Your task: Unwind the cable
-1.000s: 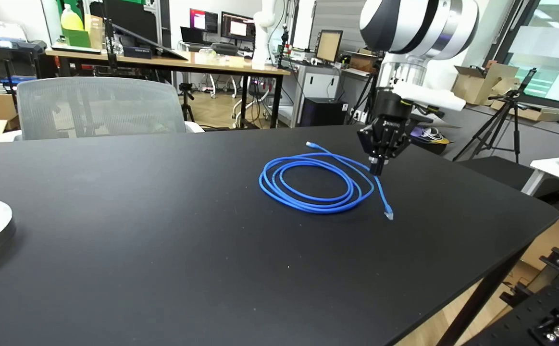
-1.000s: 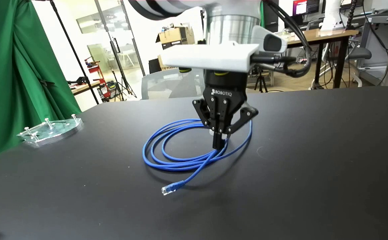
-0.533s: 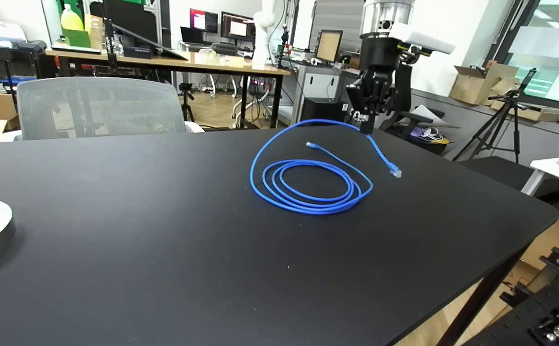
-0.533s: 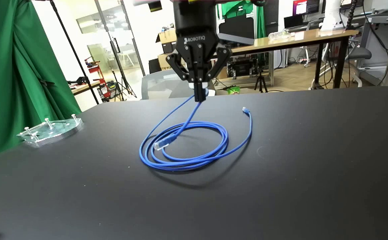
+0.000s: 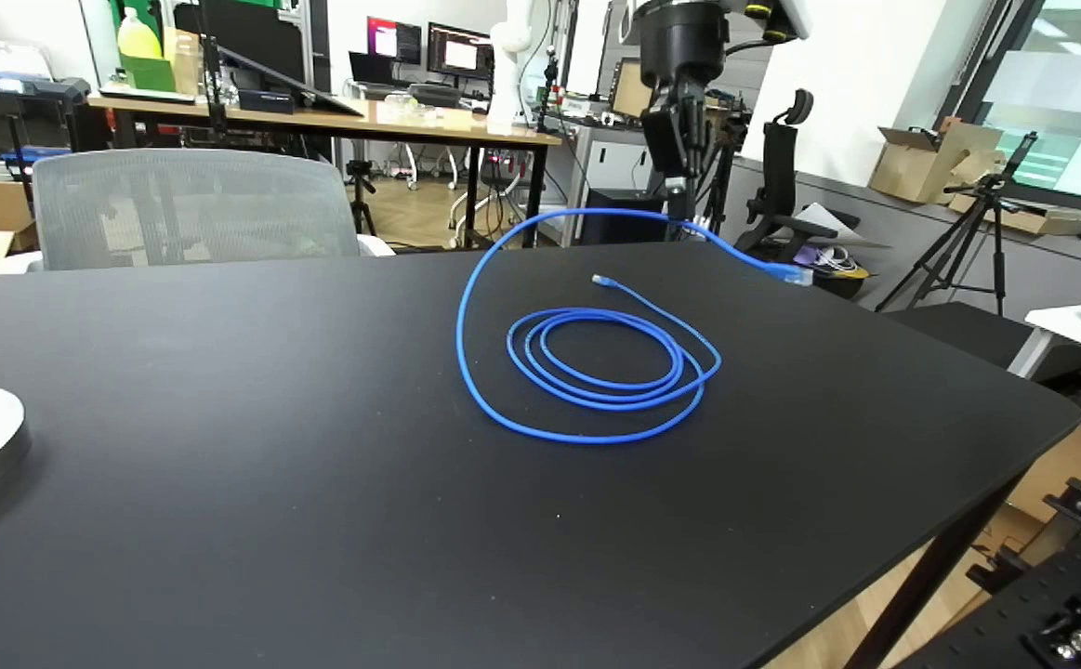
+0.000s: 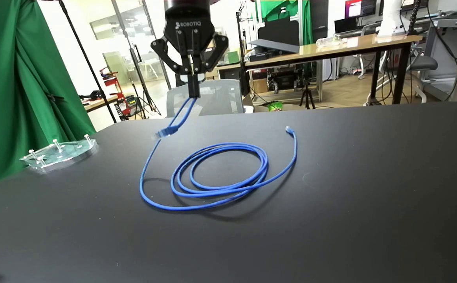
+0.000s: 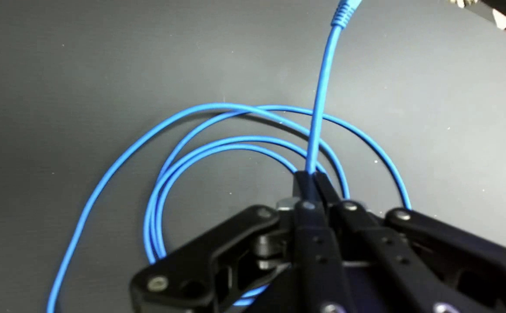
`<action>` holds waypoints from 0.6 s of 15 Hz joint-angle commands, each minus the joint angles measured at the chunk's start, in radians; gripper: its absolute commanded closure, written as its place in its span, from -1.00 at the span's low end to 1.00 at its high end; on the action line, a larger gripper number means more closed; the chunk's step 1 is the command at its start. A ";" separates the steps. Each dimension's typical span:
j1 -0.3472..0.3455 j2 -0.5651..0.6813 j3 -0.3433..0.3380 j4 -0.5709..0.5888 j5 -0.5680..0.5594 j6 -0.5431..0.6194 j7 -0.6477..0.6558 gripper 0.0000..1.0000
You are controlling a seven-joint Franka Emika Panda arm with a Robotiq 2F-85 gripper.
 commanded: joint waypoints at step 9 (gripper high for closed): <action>0.101 0.156 0.069 0.208 -0.304 -0.262 -0.305 0.98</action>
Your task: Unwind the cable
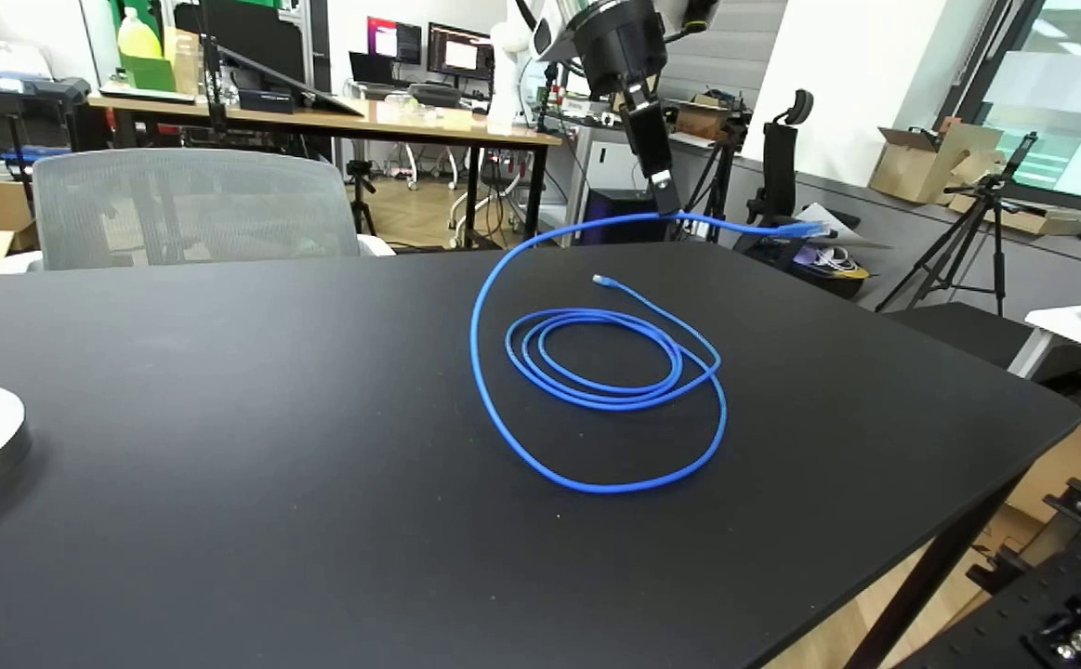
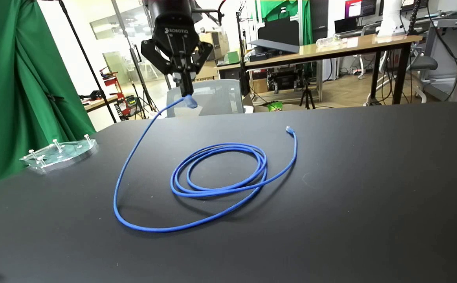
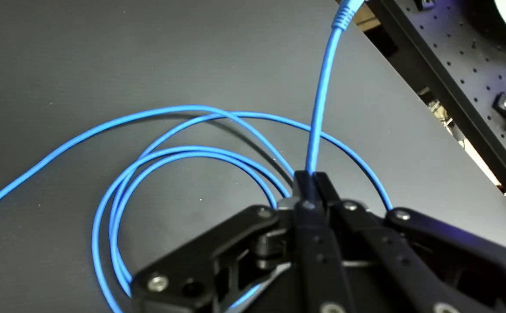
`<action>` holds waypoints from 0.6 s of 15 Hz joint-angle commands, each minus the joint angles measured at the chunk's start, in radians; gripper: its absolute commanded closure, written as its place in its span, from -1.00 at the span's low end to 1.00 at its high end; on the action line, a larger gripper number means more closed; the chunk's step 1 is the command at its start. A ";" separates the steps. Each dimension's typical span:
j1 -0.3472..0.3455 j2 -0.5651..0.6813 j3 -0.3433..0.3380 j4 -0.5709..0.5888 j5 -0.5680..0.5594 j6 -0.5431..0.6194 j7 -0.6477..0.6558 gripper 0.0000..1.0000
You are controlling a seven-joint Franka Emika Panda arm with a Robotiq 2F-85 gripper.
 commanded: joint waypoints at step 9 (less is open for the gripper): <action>-0.003 0.016 0.014 -0.007 0.060 0.257 0.040 0.98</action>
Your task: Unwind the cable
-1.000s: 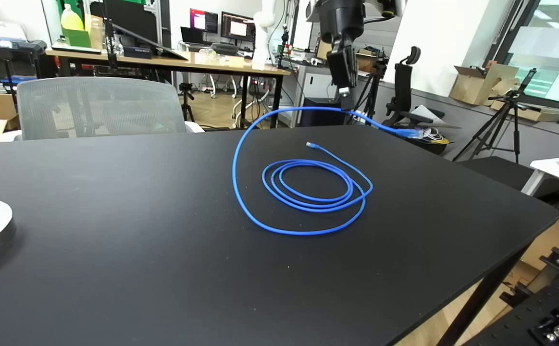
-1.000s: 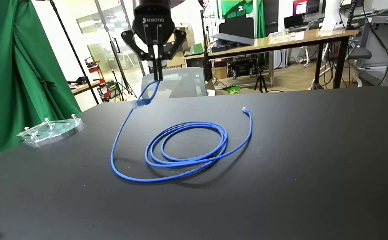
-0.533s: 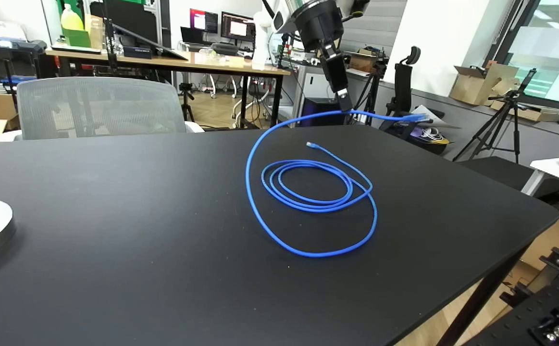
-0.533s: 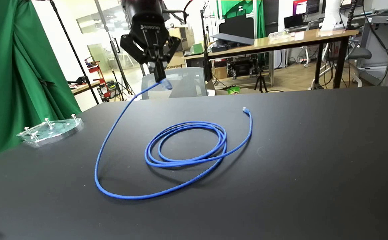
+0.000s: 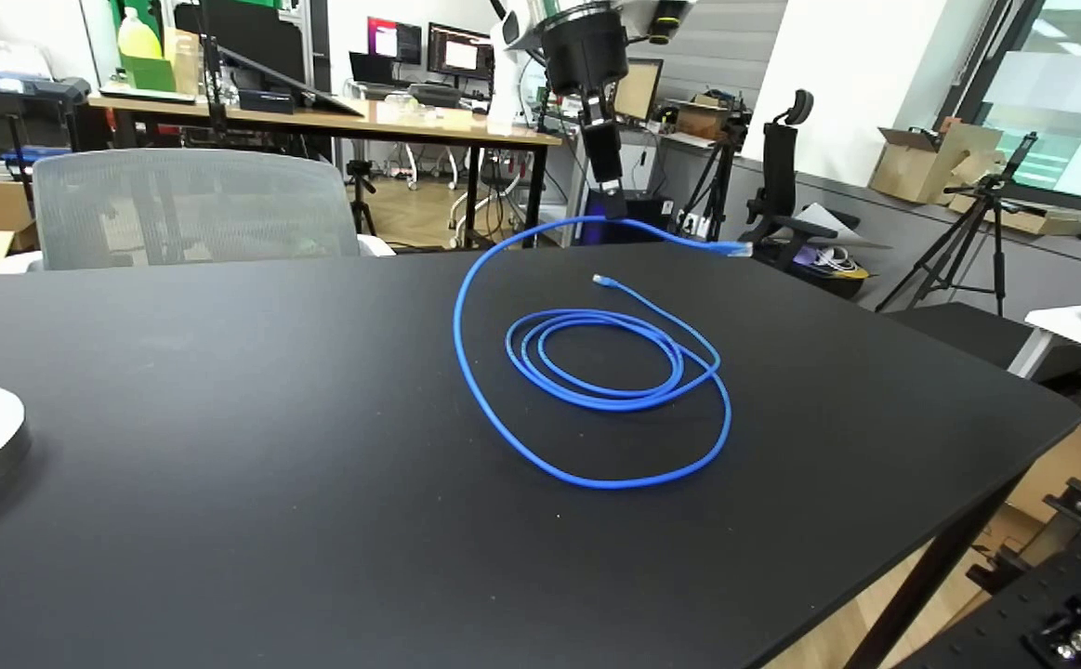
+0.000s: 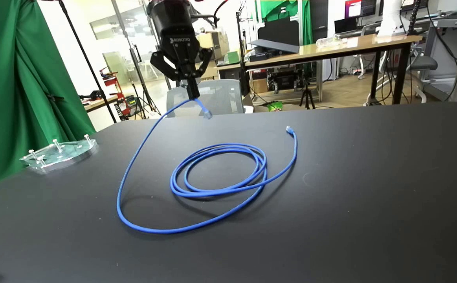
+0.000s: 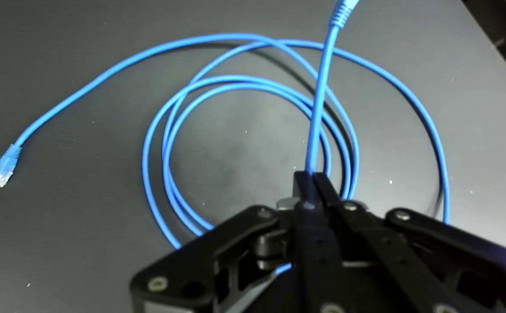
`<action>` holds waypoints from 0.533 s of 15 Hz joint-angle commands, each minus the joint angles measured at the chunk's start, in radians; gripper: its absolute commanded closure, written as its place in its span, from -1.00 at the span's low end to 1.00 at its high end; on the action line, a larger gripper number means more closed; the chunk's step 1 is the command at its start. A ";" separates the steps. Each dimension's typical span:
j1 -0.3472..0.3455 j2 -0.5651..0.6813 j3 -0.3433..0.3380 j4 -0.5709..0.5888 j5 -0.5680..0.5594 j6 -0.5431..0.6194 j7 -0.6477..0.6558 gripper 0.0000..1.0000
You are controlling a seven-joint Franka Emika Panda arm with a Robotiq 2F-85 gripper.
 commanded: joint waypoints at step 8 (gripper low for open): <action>-0.021 -0.010 0.007 -0.035 0.139 0.238 0.133 0.98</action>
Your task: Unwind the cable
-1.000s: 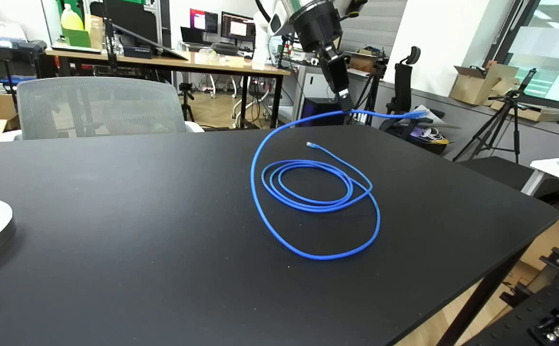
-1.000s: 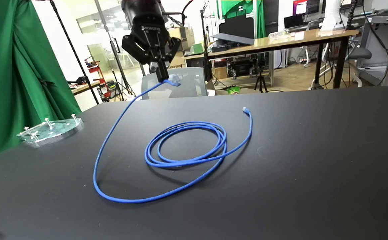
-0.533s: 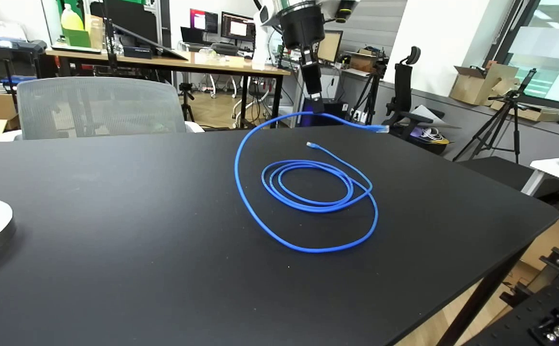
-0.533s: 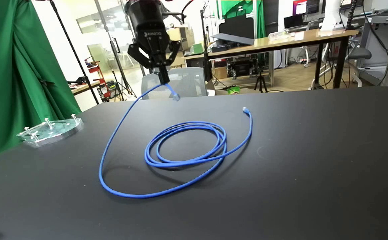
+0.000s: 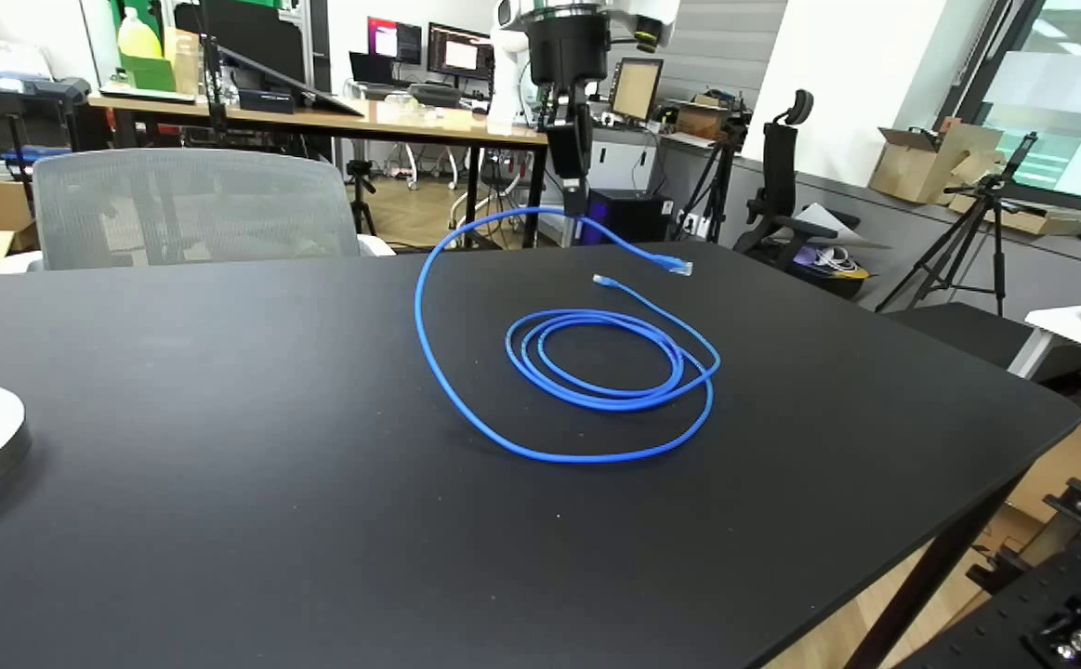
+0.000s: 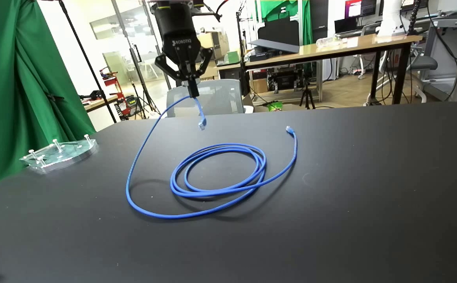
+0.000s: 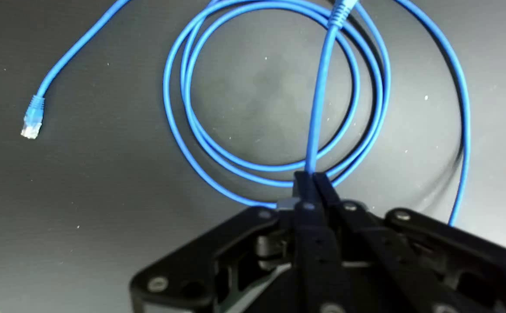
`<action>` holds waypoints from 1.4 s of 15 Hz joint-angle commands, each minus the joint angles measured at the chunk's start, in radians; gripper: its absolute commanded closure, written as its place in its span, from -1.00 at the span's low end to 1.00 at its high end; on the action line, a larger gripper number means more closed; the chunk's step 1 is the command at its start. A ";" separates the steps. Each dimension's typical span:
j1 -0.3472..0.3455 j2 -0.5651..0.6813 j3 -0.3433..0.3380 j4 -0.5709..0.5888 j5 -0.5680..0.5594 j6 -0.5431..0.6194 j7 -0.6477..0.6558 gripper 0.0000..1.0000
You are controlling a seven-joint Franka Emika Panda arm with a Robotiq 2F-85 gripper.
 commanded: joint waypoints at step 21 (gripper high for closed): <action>0.063 0.304 0.019 0.406 -0.101 -0.152 -0.100 0.98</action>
